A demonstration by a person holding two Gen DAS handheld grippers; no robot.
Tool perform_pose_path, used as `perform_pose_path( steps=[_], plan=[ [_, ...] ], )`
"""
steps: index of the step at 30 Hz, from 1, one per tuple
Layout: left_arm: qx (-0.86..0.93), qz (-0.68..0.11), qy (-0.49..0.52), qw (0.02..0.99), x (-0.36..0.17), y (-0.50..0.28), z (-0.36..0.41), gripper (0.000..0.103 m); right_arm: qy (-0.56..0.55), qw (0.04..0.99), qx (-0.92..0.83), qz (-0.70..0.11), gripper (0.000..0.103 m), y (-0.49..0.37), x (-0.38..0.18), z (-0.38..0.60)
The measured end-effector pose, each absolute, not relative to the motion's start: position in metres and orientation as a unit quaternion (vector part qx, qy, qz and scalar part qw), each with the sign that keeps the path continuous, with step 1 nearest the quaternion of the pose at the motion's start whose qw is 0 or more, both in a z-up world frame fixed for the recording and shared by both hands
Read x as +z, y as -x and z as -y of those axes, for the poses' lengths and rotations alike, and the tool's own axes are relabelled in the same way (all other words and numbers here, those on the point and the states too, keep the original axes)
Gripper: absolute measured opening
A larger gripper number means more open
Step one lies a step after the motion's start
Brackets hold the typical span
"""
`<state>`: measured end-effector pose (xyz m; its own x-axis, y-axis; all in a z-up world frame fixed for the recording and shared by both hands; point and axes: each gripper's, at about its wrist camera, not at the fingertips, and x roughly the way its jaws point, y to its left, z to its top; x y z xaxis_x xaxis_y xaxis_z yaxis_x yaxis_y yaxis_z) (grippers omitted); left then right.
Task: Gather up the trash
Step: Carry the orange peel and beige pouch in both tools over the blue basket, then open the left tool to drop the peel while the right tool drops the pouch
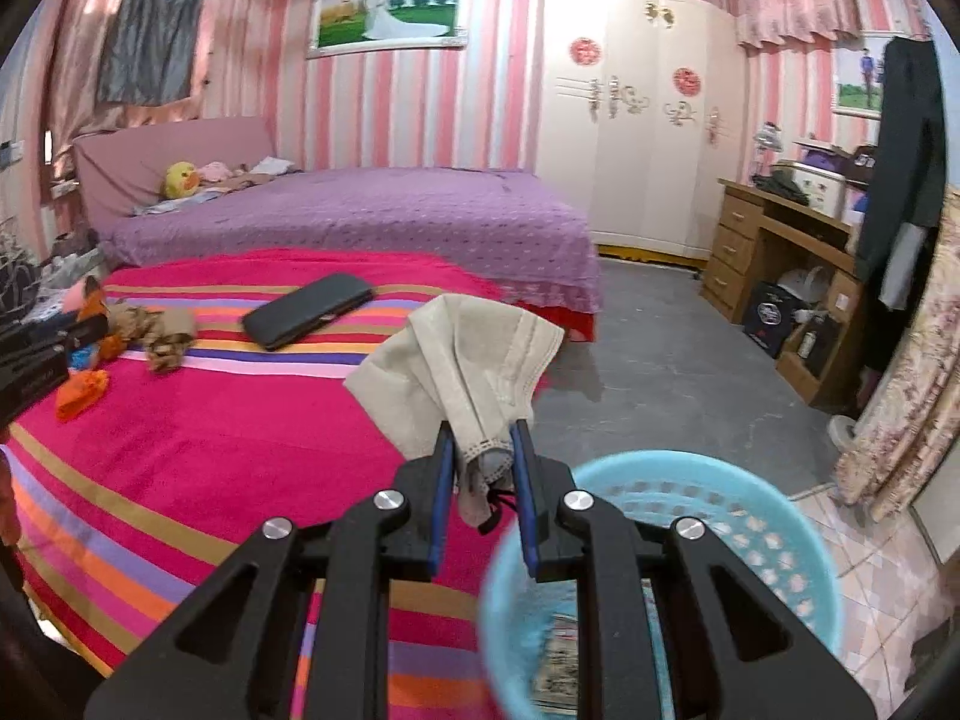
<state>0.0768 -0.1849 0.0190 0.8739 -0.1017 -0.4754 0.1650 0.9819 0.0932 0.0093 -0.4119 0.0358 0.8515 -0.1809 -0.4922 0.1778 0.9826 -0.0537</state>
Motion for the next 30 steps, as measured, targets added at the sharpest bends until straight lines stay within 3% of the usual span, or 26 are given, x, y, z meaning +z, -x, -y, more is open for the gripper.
perform_pose_path(
  steps=[16,30],
  plan=[
    [-0.224,-0.281,-0.082,0.930,-0.006,-0.063,0.347,0.027,-0.059,0.935,-0.216,-0.274,0.019,0.031,0.014,0.538],
    [-0.292,-0.315,-0.120,0.895,-0.042,-0.045,0.456,0.027,-0.098,0.922,-0.247,-0.282,0.019,0.062,-0.003,0.583]
  ],
)
